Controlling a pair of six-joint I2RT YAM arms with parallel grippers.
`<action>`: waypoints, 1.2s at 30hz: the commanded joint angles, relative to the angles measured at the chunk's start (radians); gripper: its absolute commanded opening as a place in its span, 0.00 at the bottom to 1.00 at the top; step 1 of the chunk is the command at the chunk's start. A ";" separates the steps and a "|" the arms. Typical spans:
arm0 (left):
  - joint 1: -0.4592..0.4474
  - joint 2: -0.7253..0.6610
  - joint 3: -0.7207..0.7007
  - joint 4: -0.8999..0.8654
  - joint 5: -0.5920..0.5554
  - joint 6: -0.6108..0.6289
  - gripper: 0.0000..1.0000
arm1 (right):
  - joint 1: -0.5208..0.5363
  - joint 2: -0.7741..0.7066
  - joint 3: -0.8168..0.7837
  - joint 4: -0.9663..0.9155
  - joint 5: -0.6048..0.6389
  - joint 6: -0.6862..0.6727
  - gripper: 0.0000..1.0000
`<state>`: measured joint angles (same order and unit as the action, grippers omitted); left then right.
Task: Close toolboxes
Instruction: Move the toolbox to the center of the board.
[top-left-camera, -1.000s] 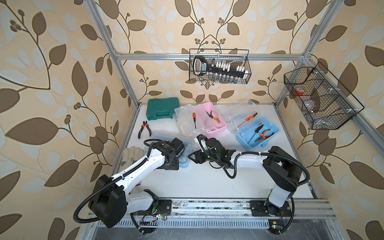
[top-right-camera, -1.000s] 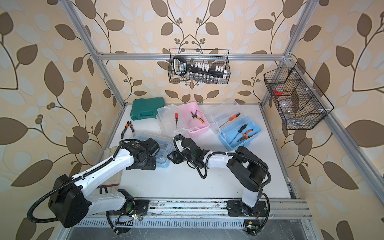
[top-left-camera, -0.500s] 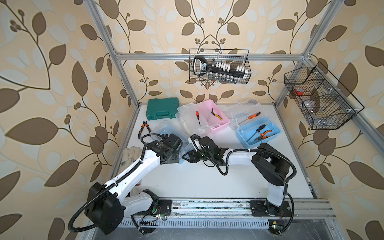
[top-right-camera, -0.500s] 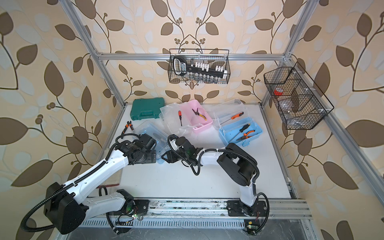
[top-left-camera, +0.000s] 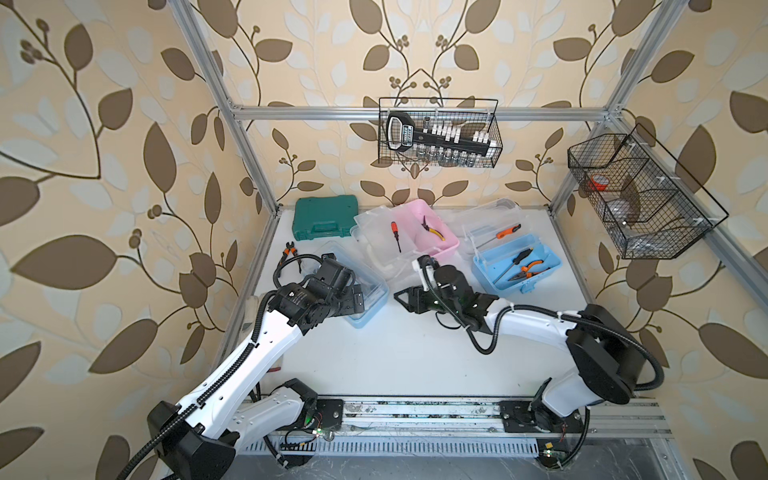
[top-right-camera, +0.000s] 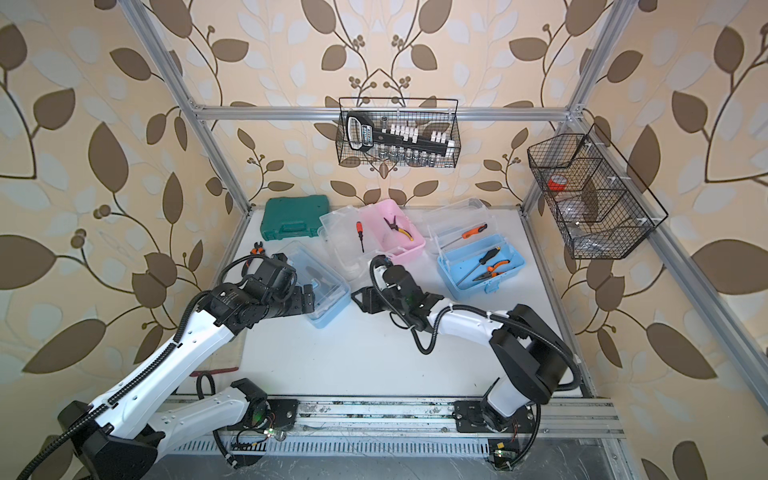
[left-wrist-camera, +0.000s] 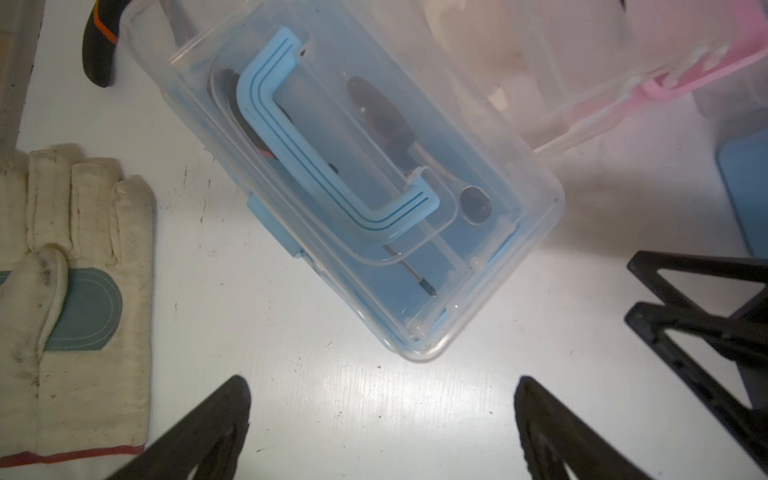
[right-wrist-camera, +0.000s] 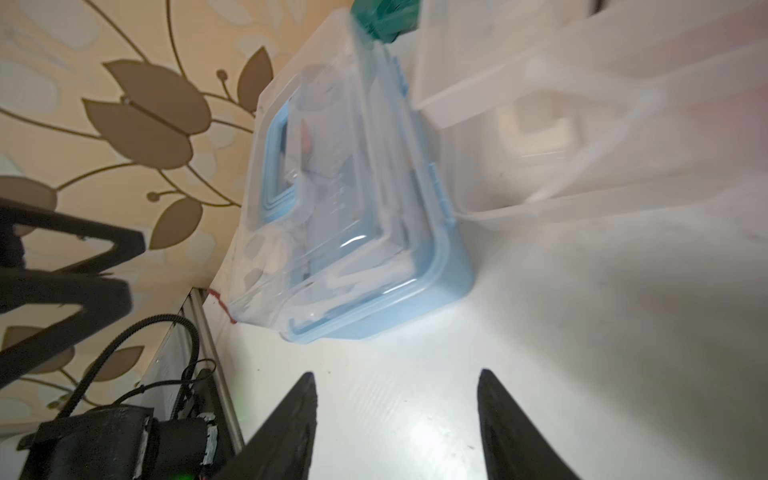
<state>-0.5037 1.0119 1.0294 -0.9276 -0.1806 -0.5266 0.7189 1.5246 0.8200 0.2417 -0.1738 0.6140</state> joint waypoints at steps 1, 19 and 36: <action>-0.011 -0.010 0.037 0.033 0.081 0.015 0.99 | -0.084 -0.049 -0.025 -0.084 0.038 0.012 0.60; -0.247 0.122 -0.053 0.206 0.093 -0.118 0.99 | -0.338 0.229 0.192 -0.074 0.055 -0.001 0.61; -0.325 0.297 -0.129 0.366 0.086 -0.203 0.99 | -0.436 0.419 0.385 -0.122 0.081 -0.013 0.60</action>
<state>-0.8196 1.2846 0.9150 -0.6140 -0.0856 -0.6994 0.2852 1.9144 1.1625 0.1493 -0.1158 0.6117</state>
